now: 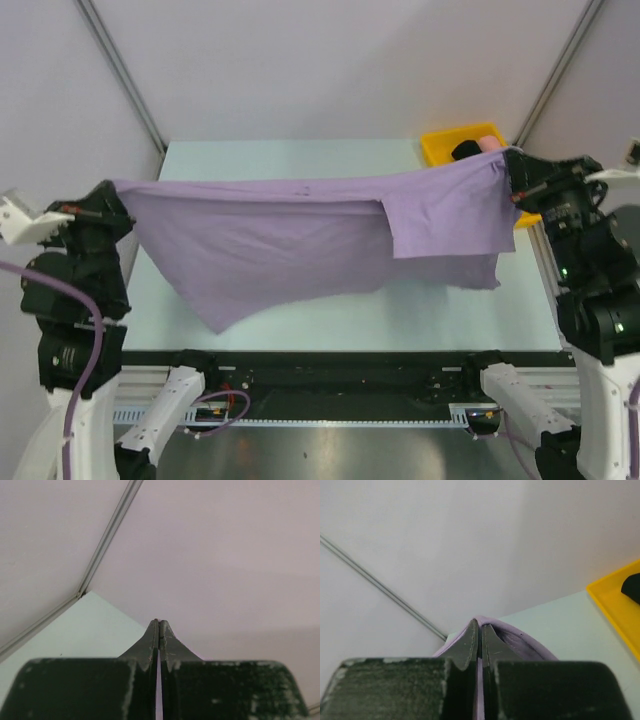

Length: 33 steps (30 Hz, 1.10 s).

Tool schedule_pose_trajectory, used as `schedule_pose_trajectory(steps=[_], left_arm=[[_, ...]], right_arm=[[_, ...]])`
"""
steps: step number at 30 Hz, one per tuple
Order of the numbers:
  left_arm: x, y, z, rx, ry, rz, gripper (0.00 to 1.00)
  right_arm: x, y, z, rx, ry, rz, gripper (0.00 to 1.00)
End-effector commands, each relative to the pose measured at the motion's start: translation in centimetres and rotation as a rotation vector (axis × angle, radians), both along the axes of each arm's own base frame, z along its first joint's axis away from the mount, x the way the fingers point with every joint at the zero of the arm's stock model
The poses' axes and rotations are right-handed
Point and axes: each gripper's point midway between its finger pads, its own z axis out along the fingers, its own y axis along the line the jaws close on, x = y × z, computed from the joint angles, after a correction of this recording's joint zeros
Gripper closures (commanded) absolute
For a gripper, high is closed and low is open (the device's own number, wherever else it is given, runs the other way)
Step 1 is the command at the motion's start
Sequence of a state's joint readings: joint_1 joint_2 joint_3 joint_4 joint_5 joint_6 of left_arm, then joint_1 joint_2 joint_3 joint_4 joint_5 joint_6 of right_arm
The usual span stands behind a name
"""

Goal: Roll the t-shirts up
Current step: Flatten out the T-shirt at the center of the board.

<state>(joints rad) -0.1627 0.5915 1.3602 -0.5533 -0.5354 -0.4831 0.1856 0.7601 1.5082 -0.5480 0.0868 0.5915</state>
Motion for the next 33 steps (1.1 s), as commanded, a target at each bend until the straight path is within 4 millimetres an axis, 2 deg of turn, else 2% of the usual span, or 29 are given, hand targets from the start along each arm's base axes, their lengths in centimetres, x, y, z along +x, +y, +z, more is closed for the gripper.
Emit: schedule_pose_trajectory(steps=[1, 2, 3, 4, 5, 6, 7, 8, 9, 10, 11, 12, 13, 14, 15, 17, 18, 19, 22, 23, 24, 25, 26, 27, 28, 29, 30, 31, 33], left_arm=[[6.6, -0.6, 2.8, 0.045, -0.015, 0.027, 1.0], [9.1, -0.9, 2.7, 0.052, 0.008, 0.029, 1.0], [10.4, -1.1, 3.7, 0.055, -0.029, 0.032, 1.0], [11.5, -1.2, 4.0, 0.06, -0.037, 0.035, 1.0], [12.3, -1.1, 5.1, 0.061, -0.062, 0.045, 1.0], [15.3, -1.1, 4.9, 0.078, -0.045, 0.061, 1.0], [16.4, -0.8, 5.4, 0.08, -0.053, 0.068, 1.0], [17.2, -1.1, 7.6, 0.071, -0.103, 0.041, 1.0], [20.0, -0.4, 6.9, 0.069, -0.076, 0.054, 1.0], [21.1, -0.3, 7.4, 0.065, -0.082, 0.046, 1.0], [20.9, -0.1, 10.2, 0.063, -0.147, 0.045, 1.0], [23.2, 0.1, 9.7, 0.075, -0.125, 0.037, 1.0], [23.5, 0.2, 10.6, 0.081, -0.139, 0.034, 1.0], [22.7, 0.3, 13.0, 0.086, -0.18, 0.038, 1.0], [23.0, 0.4, 13.5, 0.088, -0.182, 0.031, 1.0], [22.3, 1.4, 14.8, 0.071, -0.208, 0.033, 1.0], [21.9, 1.8, 15.0, 0.074, -0.214, 0.03, 1.0], [20.2, 1.8, 16.1, 0.073, -0.241, 0.03, 1.0], [18.5, 2.1, 14.8, 0.082, -0.203, 0.048, 1.0], [17.9, 2.1, 13.0, 0.081, -0.168, 0.048, 1.0], [17.4, 2.0, 11.9, 0.074, -0.149, 0.046, 1.0], [17.3, 1.8, 10.5, 0.073, -0.123, 0.031, 1.0], [17.0, 1.6, 7.5, 0.062, -0.067, 0.019, 1.0], [17.0, 1.5, 5.5, 0.05, -0.029, 0.014, 1.0], [18.1, 1.4, 0.2, 0.022, 0.082, 0.001, 1.0], [16.6, 1.1, -0.7, 0.017, 0.081, -0.009, 1.0], [16.5, 1.0, -3.1, -0.001, 0.119, -0.016, 1.0], [16.8, 0.9, -8.7, -0.037, 0.217, -0.02, 1.0], [15.4, 0.8, -12.7, -0.068, 0.265, -0.013, 1.0]], right_arm=[[8.1, 1.1, 0.7, -0.066, -0.017, -0.016, 1.0], [9.3, 1.6, 0.7, -0.074, -0.026, -0.001, 1.0], [10.8, 2.0, 0.8, -0.078, -0.035, 0.008, 1.0], [11.8, 2.4, 2.0, -0.069, -0.086, 0.017, 1.0], [14.7, 3.1, 0.9, -0.077, -0.055, 0.034, 1.0], [15.9, 3.4, 1.4, -0.077, -0.071, 0.036, 1.0], [16.1, 3.5, 4.2, -0.071, -0.147, 0.034, 1.0], [19.2, 4.1, 3.2, -0.086, -0.123, 0.039, 1.0], [20.1, 4.3, 3.8, -0.083, -0.141, 0.038, 1.0], [20.1, 4.2, 7.0, -0.074, -0.214, 0.031, 1.0], [22.4, 4.6, 6.2, -0.078, -0.191, 0.034, 1.0], [23.0, 4.7, 7.0, -0.074, -0.209, 0.032, 1.0], [23.2, 5.1, 7.9, -0.079, -0.231, 0.053, 1.0], [22.2, 5.0, 10.8, -0.065, -0.297, 0.052, 1.0], [23.4, 5.2, 10.5, -0.057, -0.282, 0.056, 1.0], [22.4, 5.2, 12.6, -0.047, -0.323, 0.066, 1.0], [21.7, 5.2, 12.9, -0.031, -0.319, 0.074, 1.0], [21.1, 5.1, 13.1, -0.028, -0.319, 0.078, 1.0], [19.5, 5.0, 12.1, -0.027, -0.26, 0.092, 1.0], [19.3, 4.8, 11.4, -0.024, -0.235, 0.098, 1.0], [20.3, 5.1, 8.0, -0.026, -0.15, 0.114, 1.0], [18.9, 4.9, 7.8, -0.016, -0.145, 0.124, 1.0], [18.9, 4.9, 6.1, -0.014, -0.104, 0.126, 1.0], [19.9, 5.0, 1.8, -0.017, -0.006, 0.13, 1.0], [19.2, 5.2, 0.3, -0.01, 0.025, 0.146, 1.0], [19.4, 5.1, -1.8, -0.01, 0.076, 0.148, 1.0], [20.1, 5.5, -7.3, -0.014, 0.205, 0.159, 1.0], [19.7, 5.5, -9.3, -0.015, 0.248, 0.161, 1.0], [19.7, 5.7, -15.1, -0.031, 0.381, 0.159, 1.0]])
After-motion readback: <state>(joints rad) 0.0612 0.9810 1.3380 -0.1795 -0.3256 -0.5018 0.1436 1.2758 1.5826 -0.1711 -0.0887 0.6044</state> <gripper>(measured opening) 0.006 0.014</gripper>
